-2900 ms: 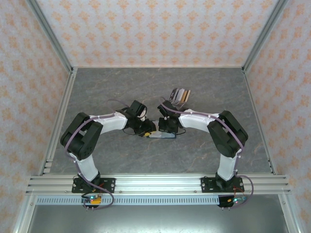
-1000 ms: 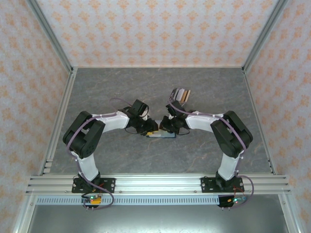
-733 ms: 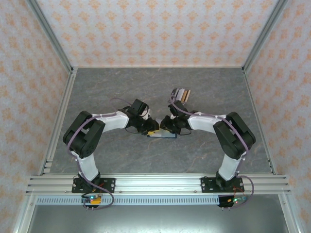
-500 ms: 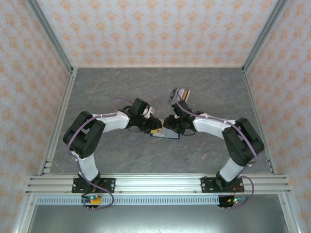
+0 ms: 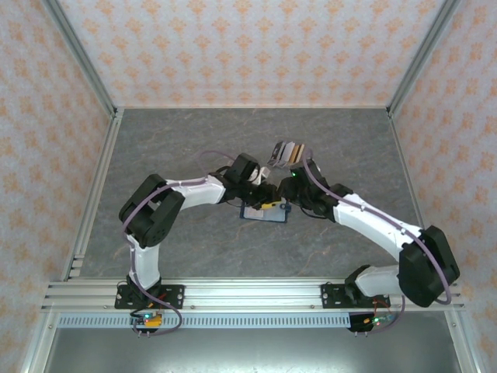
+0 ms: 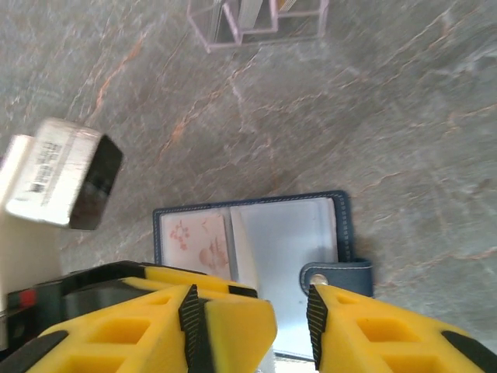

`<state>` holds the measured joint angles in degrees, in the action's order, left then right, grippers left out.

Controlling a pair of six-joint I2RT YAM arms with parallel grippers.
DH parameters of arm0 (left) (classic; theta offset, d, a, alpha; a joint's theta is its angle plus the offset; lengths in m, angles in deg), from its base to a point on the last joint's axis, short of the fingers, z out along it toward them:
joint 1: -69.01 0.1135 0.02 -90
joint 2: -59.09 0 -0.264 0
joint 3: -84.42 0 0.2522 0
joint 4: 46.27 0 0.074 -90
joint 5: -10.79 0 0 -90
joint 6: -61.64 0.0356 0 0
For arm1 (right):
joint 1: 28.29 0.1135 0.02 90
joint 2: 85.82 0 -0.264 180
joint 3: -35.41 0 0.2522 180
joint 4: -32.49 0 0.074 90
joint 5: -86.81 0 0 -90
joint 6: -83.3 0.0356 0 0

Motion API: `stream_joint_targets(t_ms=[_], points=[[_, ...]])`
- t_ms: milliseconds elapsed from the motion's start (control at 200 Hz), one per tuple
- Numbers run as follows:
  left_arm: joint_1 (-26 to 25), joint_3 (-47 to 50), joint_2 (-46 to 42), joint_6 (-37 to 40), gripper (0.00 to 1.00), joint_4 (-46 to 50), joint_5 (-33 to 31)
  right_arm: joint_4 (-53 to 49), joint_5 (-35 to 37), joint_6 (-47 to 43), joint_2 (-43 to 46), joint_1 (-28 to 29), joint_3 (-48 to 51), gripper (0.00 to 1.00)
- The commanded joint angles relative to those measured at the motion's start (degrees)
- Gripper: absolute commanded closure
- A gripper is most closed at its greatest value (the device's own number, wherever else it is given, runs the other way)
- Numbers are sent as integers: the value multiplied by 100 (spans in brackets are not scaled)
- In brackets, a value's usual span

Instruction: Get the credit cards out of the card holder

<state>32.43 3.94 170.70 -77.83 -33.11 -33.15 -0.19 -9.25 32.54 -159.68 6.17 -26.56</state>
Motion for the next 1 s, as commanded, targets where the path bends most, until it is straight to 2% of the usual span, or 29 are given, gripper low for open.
stream_joint_targets(t_ms=[0, 280, 465, 606, 756, 861, 996], points=[[-1, -165, 257, 99, 59, 470, -365, -307, 484, 71, 169, 22, 57, 56], [-11, -235, 374, 222, 59, 768, -513, -254, 356, 83, 28, 19, 24, 56], [26, -84, -434, 248, 60, 861, -603, -151, 43, 31, -179, 18, -88, 58], [191, 72, -1118, 515, 64, 1414, -1060, 92, -453, -48, -450, 20, -193, 62], [436, 368, -1443, 745, 68, 2013, -1676, 529, -1332, -36, -1016, 18, -342, 68], [627, 599, -1503, 737, 70, 2088, -1816, 911, -1885, 77, -1535, 18, -472, 73], [687, 647, -1437, 755, 73, 2115, -1836, 1195, -2109, 154, -2001, 18, -588, 76]])
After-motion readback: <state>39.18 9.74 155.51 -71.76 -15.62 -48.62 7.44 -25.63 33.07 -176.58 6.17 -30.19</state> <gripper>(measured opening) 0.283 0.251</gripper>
